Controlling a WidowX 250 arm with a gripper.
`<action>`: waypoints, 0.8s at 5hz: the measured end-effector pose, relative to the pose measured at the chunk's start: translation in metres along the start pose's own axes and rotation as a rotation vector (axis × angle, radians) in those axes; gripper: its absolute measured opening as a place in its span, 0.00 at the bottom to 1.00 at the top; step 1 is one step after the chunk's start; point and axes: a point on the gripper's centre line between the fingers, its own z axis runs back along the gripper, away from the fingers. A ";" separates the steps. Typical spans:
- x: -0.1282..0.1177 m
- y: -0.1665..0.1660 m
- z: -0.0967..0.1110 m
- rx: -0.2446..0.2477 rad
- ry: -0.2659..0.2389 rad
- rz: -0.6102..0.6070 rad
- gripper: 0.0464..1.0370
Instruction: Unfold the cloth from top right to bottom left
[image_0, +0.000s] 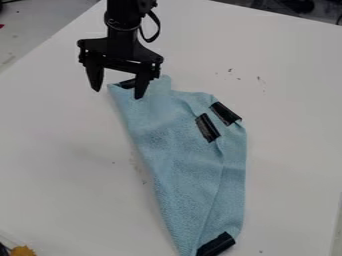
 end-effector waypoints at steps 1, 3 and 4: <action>-0.003 -0.003 -0.007 0.002 0.025 0.000 0.96; -0.013 -0.066 0.009 -0.056 -0.032 -0.096 0.96; -0.008 -0.100 0.020 -0.105 -0.088 -0.155 0.96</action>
